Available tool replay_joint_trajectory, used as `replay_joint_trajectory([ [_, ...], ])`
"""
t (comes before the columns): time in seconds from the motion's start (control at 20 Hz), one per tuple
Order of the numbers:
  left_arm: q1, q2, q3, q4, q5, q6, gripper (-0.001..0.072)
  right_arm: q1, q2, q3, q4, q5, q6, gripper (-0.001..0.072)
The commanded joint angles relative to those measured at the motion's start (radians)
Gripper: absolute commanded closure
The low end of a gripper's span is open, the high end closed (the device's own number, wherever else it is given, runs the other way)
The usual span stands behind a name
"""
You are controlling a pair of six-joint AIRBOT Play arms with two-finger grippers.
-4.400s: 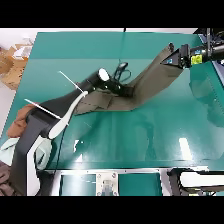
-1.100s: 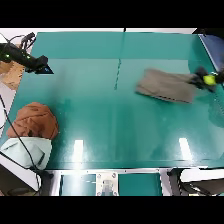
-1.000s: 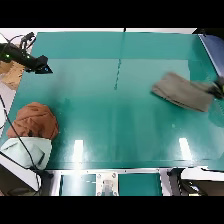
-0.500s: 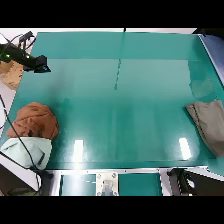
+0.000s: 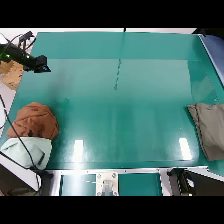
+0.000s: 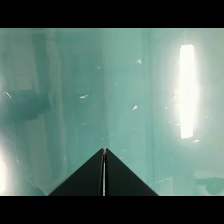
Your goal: Fold the shirts.
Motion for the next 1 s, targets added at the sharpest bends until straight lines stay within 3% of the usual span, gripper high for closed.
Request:
replay_joint_trajectory([
  [0.0, 0.0, 0.0, 0.0, 0.001, 0.022, 0.006, 0.0685, 0.003, 0.002, 0.192, -0.281, 0.223, 0.144, 0.0404],
  [0.15, 0.0, 0.011, 0.005, -0.001, 0.031, 0.006, 0.0685, 0.04, 0.037, 0.329, -0.203, 0.267, 0.182, 0.0527],
  [0.2, 0.0, 0.026, 0.005, 0.0, 0.026, 0.006, 0.0685, 0.08, 0.057, 0.344, -0.147, 0.245, 0.178, 0.0642],
  [0.25, 0.0, 0.043, 0.005, 0.001, 0.018, 0.006, 0.0685, 0.126, 0.074, 0.347, -0.09, 0.218, 0.164, 0.0692],
  [0.45, 0.0, 0.125, -0.035, 0.004, -0.056, 0.006, 0.0686, 0.405, 0.098, 0.344, 0.098, 0.155, 0.092, 0.0693],
  [0.6, 0.0, 0.207, -0.192, 0.008, -0.104, 0.005, 0.0686, 0.699, 0.128, 0.314, 0.115, 0.154, 0.053, 0.0694],
  [0.95, 0.0, 0.619, -0.893, -0.006, 0.143, 0.038, 0.0686, 1.315, 0.322, -0.027, 0.114, 0.001, 0.099, 0.0694],
])
